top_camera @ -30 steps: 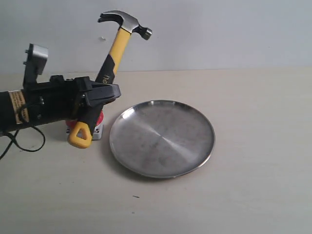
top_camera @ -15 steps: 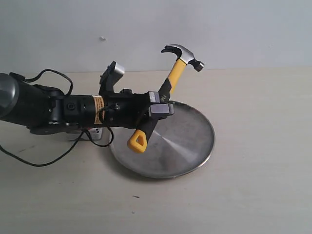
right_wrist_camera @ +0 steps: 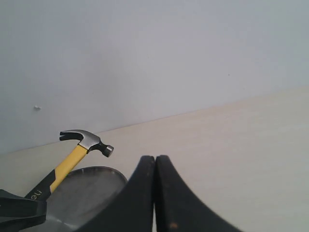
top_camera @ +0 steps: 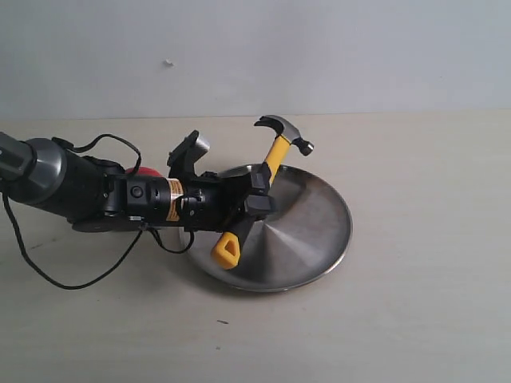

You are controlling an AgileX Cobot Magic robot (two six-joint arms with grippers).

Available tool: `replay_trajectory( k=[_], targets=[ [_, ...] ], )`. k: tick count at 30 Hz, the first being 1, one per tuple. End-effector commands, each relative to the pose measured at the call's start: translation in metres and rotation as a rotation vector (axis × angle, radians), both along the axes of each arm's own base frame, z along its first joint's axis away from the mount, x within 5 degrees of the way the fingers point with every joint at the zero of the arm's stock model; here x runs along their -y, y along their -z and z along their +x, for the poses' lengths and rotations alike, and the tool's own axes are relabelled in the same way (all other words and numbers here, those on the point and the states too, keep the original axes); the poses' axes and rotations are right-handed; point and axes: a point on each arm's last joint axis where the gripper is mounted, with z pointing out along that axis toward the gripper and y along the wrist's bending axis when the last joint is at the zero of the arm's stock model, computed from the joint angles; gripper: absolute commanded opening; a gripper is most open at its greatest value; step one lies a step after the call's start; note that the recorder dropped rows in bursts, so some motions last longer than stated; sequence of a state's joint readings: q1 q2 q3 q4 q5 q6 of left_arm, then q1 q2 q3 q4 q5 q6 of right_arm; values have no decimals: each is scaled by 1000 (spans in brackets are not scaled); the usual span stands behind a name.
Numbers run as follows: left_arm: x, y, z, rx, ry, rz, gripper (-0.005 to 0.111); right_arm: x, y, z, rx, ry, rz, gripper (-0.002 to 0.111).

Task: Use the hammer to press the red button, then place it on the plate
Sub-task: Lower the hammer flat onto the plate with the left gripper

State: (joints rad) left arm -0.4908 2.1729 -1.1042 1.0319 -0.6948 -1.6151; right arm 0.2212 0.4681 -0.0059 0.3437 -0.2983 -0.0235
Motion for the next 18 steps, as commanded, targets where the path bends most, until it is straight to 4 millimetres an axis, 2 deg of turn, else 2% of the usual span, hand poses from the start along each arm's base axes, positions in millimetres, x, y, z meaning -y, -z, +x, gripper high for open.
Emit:
replay_trajectory(
  k=[1,18],
  targets=[
    [5,-12,2,37,19,-63,0,0,1,-1,5,0,-10,0],
    [3,-2,3,26,10,6,0,0,1,-1,5,0,-10,0]
  ],
)
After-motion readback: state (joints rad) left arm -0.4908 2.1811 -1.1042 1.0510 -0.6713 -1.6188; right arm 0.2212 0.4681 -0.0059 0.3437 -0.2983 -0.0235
